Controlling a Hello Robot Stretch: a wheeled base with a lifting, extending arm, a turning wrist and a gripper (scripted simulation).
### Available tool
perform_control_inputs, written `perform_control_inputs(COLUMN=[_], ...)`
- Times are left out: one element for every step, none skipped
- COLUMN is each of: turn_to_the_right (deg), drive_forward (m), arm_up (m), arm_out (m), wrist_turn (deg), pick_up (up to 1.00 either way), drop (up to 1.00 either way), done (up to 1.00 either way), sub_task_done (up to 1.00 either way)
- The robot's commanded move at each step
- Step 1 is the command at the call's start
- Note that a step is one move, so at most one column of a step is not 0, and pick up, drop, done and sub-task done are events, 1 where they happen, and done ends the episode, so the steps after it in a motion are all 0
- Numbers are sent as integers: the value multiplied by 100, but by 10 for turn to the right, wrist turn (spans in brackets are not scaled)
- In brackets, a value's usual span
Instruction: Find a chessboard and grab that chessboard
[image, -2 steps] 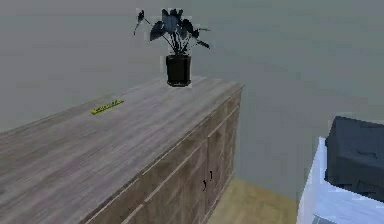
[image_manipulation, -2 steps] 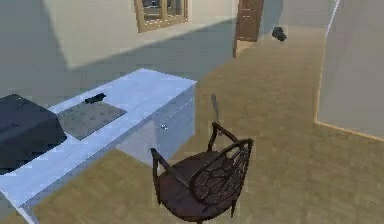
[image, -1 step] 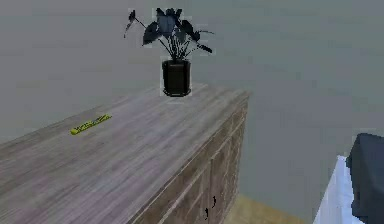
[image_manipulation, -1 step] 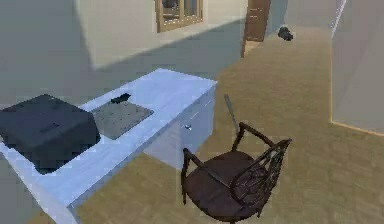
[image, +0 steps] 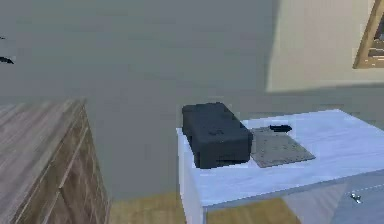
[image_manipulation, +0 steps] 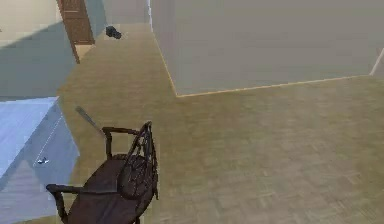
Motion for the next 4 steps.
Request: perform_control_inputs(turn_to_the_right=[450, 300, 0, -450], drive_forward=[0, 0, 10, 0], arm_up=[0, 0, 0, 0], arm_out=[0, 0, 0, 0], wrist_turn=[0, 0, 0, 0], pick_up=[0, 0, 0, 0], drop=[0, 0, 0, 0], done=[0, 0, 0, 0], sub_task_done=[0, 0, 0, 0])
